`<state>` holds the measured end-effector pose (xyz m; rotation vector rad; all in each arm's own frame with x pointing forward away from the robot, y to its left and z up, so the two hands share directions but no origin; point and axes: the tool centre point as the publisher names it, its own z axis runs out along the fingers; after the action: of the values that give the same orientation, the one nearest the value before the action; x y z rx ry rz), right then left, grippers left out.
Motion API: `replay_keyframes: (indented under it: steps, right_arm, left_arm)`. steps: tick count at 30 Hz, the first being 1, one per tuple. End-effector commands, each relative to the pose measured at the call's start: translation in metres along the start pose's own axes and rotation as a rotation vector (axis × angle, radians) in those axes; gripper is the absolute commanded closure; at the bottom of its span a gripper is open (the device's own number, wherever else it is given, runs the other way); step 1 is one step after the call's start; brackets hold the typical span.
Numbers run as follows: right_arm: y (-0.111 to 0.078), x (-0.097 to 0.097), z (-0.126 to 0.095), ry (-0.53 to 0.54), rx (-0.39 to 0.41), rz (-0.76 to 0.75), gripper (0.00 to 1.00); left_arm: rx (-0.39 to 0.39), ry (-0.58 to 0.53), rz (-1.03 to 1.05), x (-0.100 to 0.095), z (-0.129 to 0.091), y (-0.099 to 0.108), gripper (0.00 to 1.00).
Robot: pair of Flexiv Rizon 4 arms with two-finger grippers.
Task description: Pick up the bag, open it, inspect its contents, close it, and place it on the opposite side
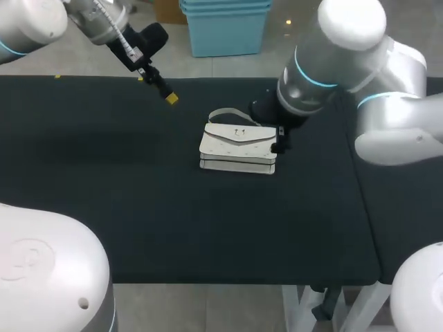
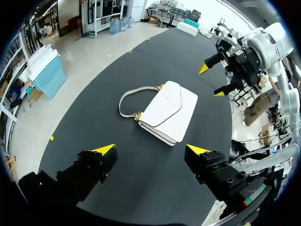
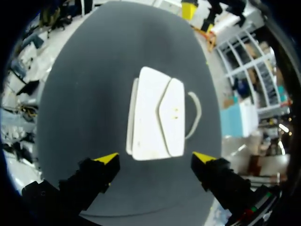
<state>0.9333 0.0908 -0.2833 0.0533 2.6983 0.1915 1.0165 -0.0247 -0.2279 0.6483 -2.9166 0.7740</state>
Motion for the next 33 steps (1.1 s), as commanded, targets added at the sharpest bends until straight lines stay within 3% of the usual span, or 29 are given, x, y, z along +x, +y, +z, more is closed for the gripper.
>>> replay_keyframes:
  steps: [1, 15, 21, 33]
  right_arm:
    - [0.010, 0.011, 0.001, -0.170, 0.076, -0.008, 0.00]
    - [0.010, 0.011, 0.001, -0.170, 0.076, -0.008, 0.00]
    - [0.028, 0.027, 0.008, -0.266, 0.095, -0.074, 0.00]
    - [0.039, 0.053, 0.030, -0.287, 0.086, -0.043, 0.00]
  left_arm:
    - [-0.006, 0.022, 0.018, -0.001, 0.000, -0.003, 0.00]
    - [-0.021, 0.028, -0.003, -0.001, 0.000, -0.004, 0.00]
    - [0.016, -0.031, 0.209, -0.002, 0.013, -0.007, 0.00]
    - [0.023, -0.047, 0.512, 0.000, 0.020, -0.019, 0.00]
